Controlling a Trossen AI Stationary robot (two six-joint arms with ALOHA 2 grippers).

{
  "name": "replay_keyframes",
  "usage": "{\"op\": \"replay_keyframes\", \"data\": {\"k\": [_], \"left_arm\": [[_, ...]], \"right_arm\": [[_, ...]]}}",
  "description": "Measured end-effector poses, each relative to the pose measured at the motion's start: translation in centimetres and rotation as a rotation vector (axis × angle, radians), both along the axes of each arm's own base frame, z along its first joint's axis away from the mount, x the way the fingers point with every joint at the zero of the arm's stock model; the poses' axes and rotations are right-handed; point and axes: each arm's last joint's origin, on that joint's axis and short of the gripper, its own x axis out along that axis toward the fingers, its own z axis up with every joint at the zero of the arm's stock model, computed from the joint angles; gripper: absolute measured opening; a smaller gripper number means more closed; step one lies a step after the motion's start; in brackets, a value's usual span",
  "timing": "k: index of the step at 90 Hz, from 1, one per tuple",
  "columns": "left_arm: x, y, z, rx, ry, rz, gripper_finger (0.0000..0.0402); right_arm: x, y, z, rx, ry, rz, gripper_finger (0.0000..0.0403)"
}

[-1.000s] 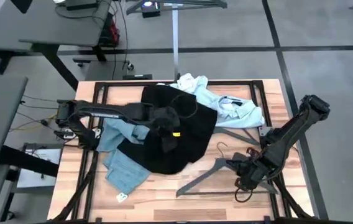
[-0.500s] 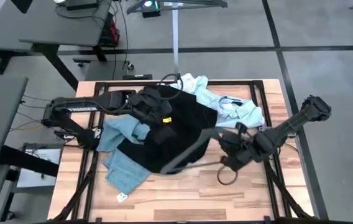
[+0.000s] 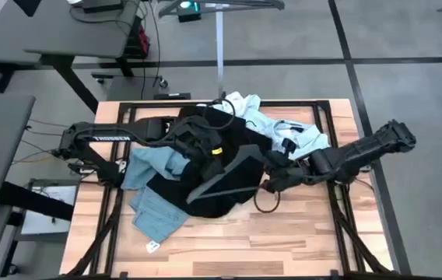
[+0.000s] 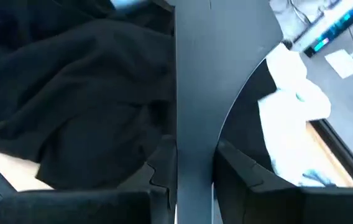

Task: Hang clothes
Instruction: Hang the grey hanger on the rack

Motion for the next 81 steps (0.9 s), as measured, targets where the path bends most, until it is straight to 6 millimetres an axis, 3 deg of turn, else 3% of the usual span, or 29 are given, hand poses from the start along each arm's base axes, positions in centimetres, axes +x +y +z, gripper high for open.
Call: {"op": "replay_keyframes", "data": {"k": [41,64,72,81], "left_arm": [[0.1,-0.3,-0.1,0.01,-0.004,-0.015,0.013],[1.2,-0.8,-1.8,0.061,0.045,-0.077,0.0127],[1.4,-0.8,-1.7,0.09,0.021,-0.086,0.0105],[1.2,-0.6,-2.0,0.128,0.059,-0.063,0.0046]], "right_arm": [[0.4,-1.0,0.3,-0.042,0.016,0.011,0.0056],[0.8,-1.4,1.6,-0.07,0.004,0.035,0.0056],[0.9,-1.7,1.7,-0.069,0.001,0.027,0.0056],[1.0,-2.0,1.7,-0.077,0.003,0.031,0.0056]]}}
